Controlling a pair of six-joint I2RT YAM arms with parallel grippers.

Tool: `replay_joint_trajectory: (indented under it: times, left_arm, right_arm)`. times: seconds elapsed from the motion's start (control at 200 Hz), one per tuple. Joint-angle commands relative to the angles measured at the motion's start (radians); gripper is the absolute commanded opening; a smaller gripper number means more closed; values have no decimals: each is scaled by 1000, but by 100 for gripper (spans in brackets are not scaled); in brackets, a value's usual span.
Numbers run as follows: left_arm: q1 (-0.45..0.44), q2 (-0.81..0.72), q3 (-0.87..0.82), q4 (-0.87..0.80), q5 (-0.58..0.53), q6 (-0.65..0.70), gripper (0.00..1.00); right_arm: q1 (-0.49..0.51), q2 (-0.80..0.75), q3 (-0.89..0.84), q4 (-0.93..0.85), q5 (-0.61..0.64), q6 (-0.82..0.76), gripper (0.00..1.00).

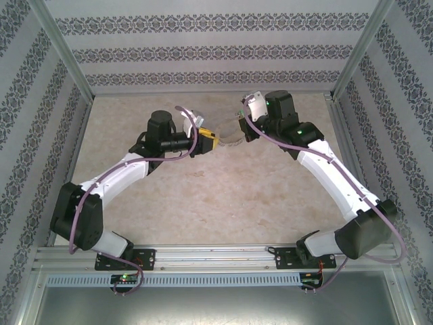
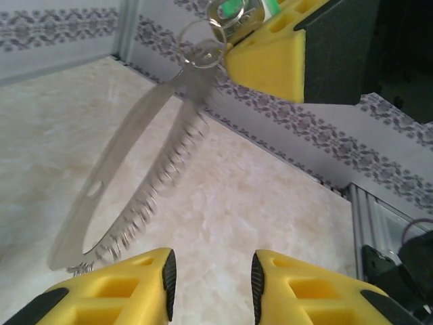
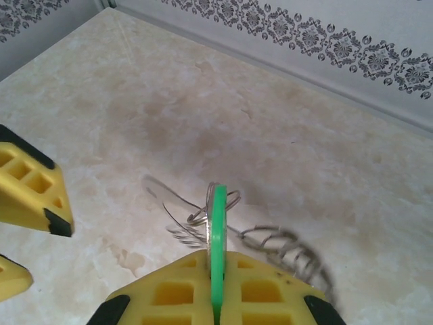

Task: Put the keys on the keyring

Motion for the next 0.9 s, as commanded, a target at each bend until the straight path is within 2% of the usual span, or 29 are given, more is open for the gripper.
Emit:
replay_joint_trajectory:
  times: [0.0, 0.115, 0.34, 0.665, 0.774, 0.894]
  left_arm:
    - [10, -74, -56, 137, -136, -77, 37]
    - [12, -129, -115, 168, -217, -97, 39]
    - [13, -226, -181, 163, -310, -114, 41]
    - [17, -262, -200, 135, -322, -118, 42]
    - [18, -268, -207, 136, -323, -123, 42]
    - [18, -272, -210, 139, -319, -130, 43]
  right_arm:
    - [-11, 28, 14, 51, -1, 20, 0]
    - [-16, 70, 17, 69, -13, 34, 0]
    - [-20, 203, 80, 105, -38, 65, 0]
    - [-55, 510, 365, 44, -49, 96, 0]
    - [-71, 545, 368, 60, -61, 121, 0]
    - [-78, 541, 278, 111, -63, 140, 0]
